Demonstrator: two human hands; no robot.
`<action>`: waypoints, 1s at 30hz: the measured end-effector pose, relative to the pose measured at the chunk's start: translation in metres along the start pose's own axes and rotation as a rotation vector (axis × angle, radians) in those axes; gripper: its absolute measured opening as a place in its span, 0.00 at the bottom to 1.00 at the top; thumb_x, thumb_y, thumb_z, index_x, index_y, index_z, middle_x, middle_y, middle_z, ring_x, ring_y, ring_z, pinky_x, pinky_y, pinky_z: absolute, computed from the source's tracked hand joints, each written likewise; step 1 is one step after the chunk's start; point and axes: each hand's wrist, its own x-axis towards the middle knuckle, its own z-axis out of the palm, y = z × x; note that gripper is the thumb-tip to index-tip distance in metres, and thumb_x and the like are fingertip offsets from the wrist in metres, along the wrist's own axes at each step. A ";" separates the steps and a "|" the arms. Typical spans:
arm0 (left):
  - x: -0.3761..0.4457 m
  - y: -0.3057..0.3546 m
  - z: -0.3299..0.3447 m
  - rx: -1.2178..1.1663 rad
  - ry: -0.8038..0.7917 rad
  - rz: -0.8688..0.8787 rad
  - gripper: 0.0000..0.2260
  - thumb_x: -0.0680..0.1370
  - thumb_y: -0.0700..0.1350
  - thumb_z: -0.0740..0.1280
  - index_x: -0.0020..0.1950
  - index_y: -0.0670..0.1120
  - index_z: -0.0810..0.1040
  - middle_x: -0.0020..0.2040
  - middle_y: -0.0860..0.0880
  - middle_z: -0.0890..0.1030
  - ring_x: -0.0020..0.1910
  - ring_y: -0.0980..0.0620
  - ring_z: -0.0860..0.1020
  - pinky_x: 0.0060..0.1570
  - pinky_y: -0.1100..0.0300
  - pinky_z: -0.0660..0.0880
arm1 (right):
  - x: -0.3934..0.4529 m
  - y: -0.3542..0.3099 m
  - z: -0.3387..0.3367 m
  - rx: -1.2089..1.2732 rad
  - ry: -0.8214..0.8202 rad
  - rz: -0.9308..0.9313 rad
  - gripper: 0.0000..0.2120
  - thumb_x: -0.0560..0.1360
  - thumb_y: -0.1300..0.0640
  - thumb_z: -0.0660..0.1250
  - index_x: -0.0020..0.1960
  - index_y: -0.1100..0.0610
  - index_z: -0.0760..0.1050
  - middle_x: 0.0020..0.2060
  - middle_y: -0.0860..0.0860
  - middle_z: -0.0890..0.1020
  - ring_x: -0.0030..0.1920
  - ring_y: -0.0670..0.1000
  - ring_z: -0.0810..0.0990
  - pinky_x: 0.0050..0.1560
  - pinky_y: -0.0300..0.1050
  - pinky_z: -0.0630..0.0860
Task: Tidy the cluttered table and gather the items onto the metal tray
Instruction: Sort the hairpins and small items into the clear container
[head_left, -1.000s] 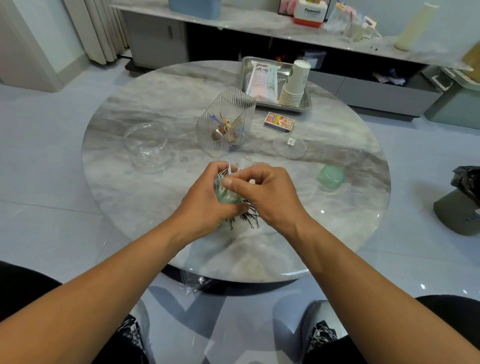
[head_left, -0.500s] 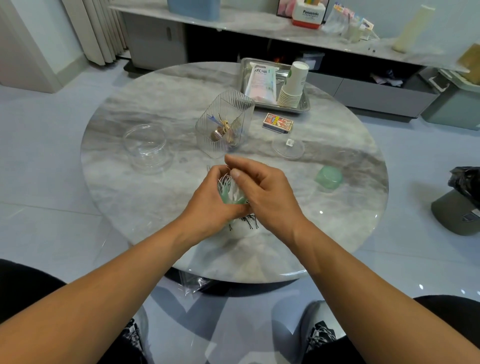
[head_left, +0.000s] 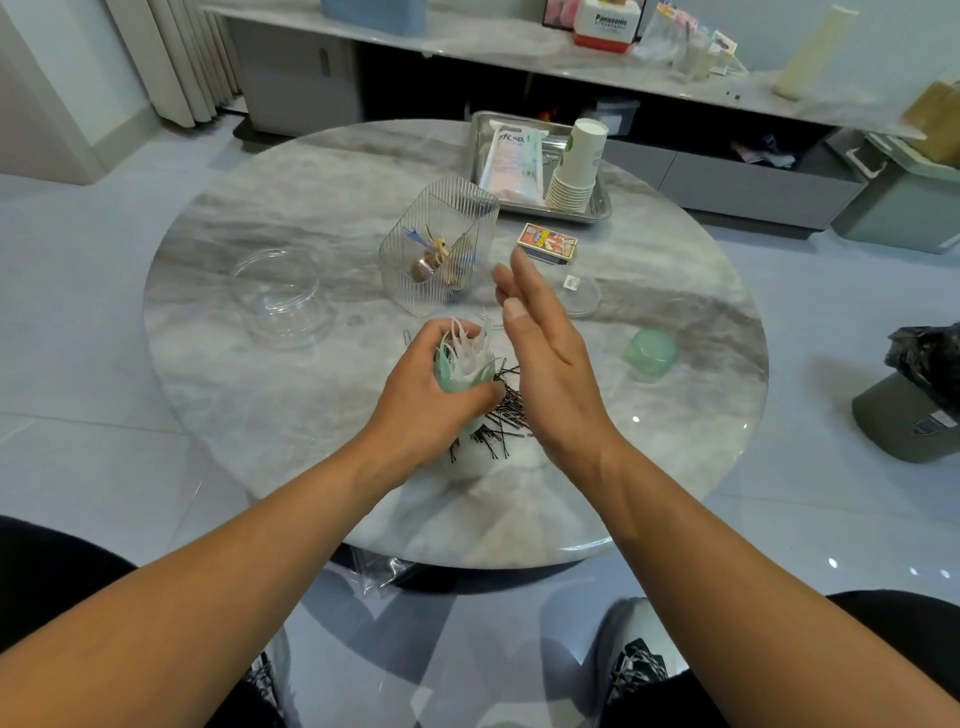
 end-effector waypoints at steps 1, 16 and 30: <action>0.001 0.000 0.000 -0.001 0.019 0.011 0.23 0.66 0.47 0.80 0.55 0.62 0.74 0.50 0.56 0.83 0.50 0.54 0.82 0.53 0.47 0.81 | 0.002 0.000 -0.001 0.015 0.043 0.060 0.20 0.85 0.53 0.60 0.76 0.46 0.68 0.71 0.43 0.76 0.70 0.38 0.73 0.70 0.35 0.69; 0.005 -0.003 -0.003 0.012 0.053 -0.019 0.23 0.64 0.49 0.79 0.54 0.62 0.75 0.50 0.54 0.84 0.49 0.50 0.84 0.51 0.42 0.81 | 0.001 0.006 -0.001 -0.143 0.027 -0.004 0.06 0.74 0.55 0.76 0.44 0.43 0.87 0.53 0.45 0.84 0.56 0.41 0.82 0.50 0.35 0.78; 0.002 -0.001 -0.010 -0.136 0.026 -0.141 0.45 0.55 0.55 0.84 0.69 0.63 0.69 0.57 0.55 0.82 0.52 0.57 0.84 0.53 0.55 0.82 | 0.011 -0.012 -0.007 0.396 0.227 0.264 0.05 0.78 0.58 0.72 0.43 0.55 0.82 0.37 0.50 0.84 0.40 0.47 0.82 0.42 0.40 0.79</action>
